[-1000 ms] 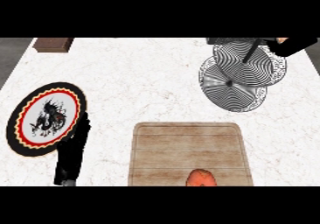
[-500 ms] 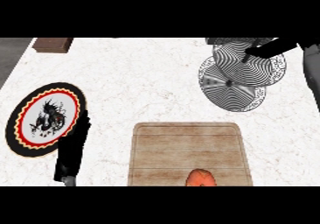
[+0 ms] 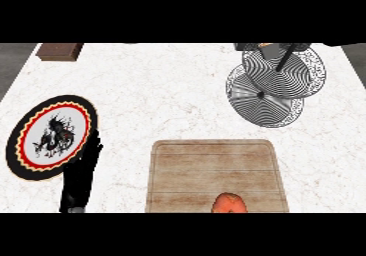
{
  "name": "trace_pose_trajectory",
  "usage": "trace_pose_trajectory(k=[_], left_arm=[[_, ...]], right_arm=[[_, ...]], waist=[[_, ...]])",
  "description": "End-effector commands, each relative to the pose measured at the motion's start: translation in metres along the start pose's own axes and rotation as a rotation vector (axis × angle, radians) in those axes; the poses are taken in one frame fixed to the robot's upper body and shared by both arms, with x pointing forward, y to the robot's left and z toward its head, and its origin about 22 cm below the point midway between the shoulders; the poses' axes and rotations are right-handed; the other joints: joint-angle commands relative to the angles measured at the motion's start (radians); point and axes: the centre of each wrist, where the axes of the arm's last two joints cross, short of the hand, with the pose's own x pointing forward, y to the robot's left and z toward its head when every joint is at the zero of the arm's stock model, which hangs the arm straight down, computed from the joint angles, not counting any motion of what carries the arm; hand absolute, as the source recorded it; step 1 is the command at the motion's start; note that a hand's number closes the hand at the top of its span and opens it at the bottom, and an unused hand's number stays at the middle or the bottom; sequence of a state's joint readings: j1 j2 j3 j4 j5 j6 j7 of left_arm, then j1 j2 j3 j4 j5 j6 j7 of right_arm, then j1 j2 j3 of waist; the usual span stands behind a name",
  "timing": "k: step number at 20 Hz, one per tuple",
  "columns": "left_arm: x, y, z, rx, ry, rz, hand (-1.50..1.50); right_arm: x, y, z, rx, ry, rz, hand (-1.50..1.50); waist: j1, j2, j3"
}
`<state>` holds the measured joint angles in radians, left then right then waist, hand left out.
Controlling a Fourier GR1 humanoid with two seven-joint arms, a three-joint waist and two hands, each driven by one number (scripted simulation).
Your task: Pick the cupcake from the cutting board and place it in the tiered basket
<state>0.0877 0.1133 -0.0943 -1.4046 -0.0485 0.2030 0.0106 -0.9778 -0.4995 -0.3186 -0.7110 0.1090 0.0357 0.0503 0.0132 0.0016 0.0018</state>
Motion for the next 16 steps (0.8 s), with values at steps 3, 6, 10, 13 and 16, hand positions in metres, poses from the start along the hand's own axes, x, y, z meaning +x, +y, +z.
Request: trace_pose_trajectory(k=[3, 6, 10, 13, 16], left_arm=[[-0.003, -0.006, 0.006, -0.003, 0.020, 0.010, 0.00], [-0.008, -0.005, 0.007, 0.025, 0.016, 0.020, 0.00], [-0.009, 0.012, 0.007, 0.026, 0.023, -0.003, 0.00], [0.002, 0.006, -0.004, 0.013, 0.023, 0.005, 0.00], [-0.005, -0.003, -0.002, 0.024, 0.015, 0.008, 0.00]], right_arm=[[0.014, -0.081, 0.005, -0.314, 0.019, -0.024, -1.50], [0.012, -0.136, 0.021, -0.392, 0.062, -0.088, -1.50], [-0.006, -0.219, 0.067, -0.391, 0.074, -0.090, -1.50], [-0.013, -0.265, 0.097, -0.392, 0.075, -0.099, -1.50], [-0.017, -0.306, 0.134, -0.360, 0.090, -0.089, -1.50]], waist=[[-0.004, 0.002, -0.001], [-0.007, 0.002, -0.001], [-0.020, 0.001, 0.000], [-0.008, 0.007, 0.001], [-0.014, 0.009, 0.003]])
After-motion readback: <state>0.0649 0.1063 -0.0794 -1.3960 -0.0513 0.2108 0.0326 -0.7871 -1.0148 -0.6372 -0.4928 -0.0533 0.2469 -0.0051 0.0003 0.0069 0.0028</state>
